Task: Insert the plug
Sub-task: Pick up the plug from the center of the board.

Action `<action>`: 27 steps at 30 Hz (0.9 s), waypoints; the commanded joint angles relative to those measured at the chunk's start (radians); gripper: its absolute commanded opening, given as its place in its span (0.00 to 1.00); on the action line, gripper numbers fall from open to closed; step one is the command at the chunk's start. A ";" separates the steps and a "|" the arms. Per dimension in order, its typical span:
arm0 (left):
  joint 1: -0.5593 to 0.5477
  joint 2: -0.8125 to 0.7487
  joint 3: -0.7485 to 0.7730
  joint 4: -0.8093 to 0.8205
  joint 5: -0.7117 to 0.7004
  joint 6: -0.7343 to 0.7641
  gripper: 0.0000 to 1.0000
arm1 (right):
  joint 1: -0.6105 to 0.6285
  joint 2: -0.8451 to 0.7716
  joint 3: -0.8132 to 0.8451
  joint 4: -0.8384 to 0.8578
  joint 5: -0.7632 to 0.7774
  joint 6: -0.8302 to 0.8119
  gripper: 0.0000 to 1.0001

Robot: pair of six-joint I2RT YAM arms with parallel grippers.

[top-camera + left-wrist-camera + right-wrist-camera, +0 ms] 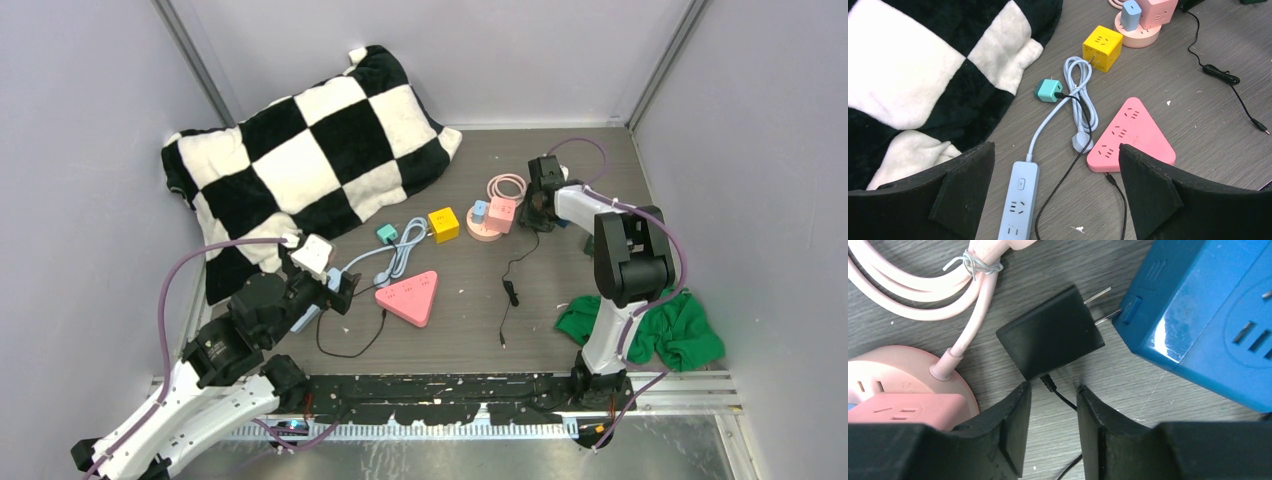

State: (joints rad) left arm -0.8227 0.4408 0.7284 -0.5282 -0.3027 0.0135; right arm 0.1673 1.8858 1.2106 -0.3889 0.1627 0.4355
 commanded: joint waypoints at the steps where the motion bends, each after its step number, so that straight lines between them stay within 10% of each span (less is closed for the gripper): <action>1: 0.002 0.003 -0.005 0.040 0.003 0.019 0.95 | 0.003 0.010 0.026 0.005 -0.008 -0.052 0.38; 9: 0.002 0.014 -0.002 0.036 -0.003 0.017 0.95 | 0.006 -0.128 -0.040 -0.036 -0.021 -0.045 0.02; 27: 0.002 0.106 0.073 0.068 0.125 -0.303 0.90 | 0.313 -0.640 -0.231 0.032 -0.355 0.087 0.01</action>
State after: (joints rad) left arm -0.8227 0.5148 0.7391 -0.5274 -0.2531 -0.1204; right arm 0.4187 1.3266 0.9848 -0.4633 -0.0662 0.4580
